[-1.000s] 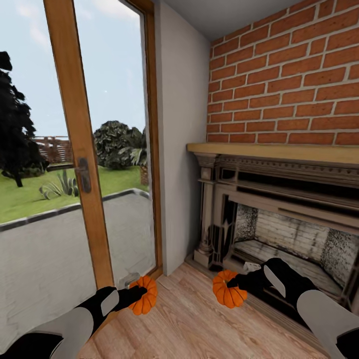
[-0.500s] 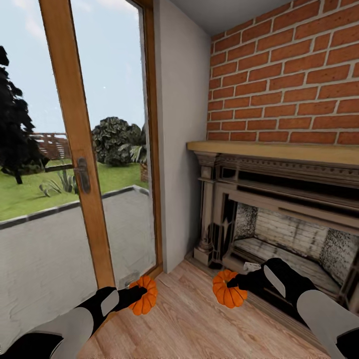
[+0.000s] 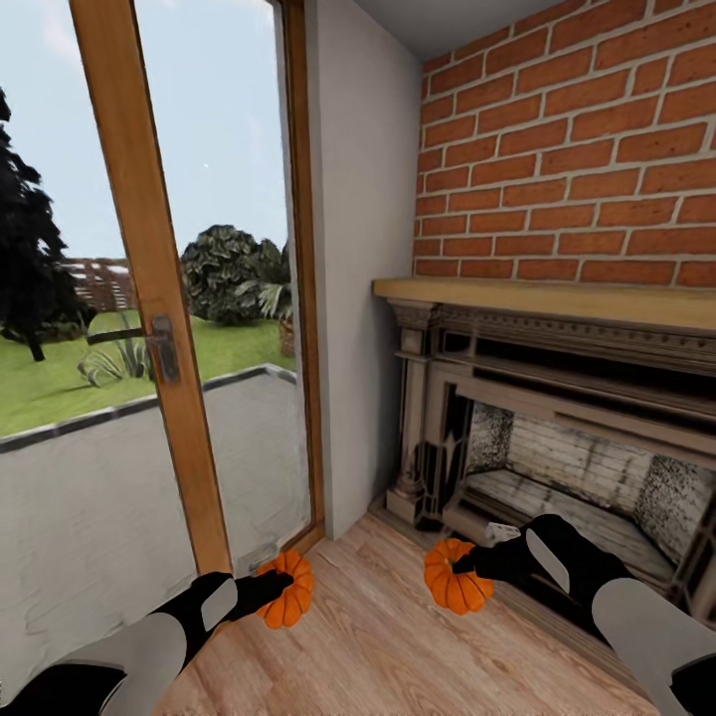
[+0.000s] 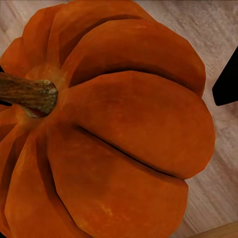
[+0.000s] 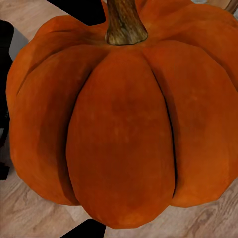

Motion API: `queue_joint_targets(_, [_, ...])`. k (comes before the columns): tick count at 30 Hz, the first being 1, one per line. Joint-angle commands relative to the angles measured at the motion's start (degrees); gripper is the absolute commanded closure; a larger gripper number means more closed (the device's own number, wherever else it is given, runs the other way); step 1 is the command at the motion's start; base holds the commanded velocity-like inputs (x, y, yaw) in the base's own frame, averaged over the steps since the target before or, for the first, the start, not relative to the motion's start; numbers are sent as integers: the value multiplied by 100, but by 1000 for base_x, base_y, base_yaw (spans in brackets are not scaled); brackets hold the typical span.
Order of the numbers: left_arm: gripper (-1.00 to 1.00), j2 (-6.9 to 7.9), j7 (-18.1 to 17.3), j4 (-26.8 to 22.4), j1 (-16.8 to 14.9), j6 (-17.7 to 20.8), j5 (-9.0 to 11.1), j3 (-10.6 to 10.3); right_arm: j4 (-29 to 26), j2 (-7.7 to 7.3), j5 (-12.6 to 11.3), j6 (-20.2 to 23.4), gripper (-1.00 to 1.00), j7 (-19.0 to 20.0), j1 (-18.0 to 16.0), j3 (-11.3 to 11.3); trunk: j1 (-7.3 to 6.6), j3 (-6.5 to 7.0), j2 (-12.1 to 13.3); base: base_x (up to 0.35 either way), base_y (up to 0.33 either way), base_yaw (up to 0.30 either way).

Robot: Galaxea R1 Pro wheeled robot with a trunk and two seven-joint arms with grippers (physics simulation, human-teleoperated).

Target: Place each of the two pumpkins and all three candles from the living room inside a cabinet in the living room (use any cabinet), then make sure every cabinet is closed, and position the cauldron so it is next to a table in the living room.

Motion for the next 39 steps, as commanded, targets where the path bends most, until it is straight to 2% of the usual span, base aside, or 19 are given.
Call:
queue_joint_targets(1, [100, 3, 7, -3, -4, 21, 44, -49, -6, -6, 19, 9, 100, 25, -5, 26, -22, 1, 36, 0, 0, 0])
queue_joint_targets(5, [100, 3, 7, 5, -4, 9, 42, -48, -7, -6, 19, 9, 100, 32, -5, 26, -110, 47, 196, 0, 0, 0])
queue_joint_targets(13, [100, 3, 15, 10, -4, -146, 46, -50, -6, 2, 11, 11, 100, 33, -5, 26, -110, 42, 196, 0, 0, 0])
queue_joint_targets(28, [100, 3, 16, 138, -4, -161, 42, -56, -7, -3, 11, 10, 100, 33, -5, 26, -440, 310, 798, 0, 0, -2])
queue_joint_targets(35, [100, 3, 16, 140, -4, -165, 42, -56, -6, -1, 10, 13, 100, 33, -5, 26, -593, 419, 1079, 0, 0, -209])
queue_joint_targets(39, [100, 3, 16, 142, -4, -177, 42, -56, -6, -5, 10, 16, 100, 33, -5, 26, -593, 408, 1079, 0, 0, -288])
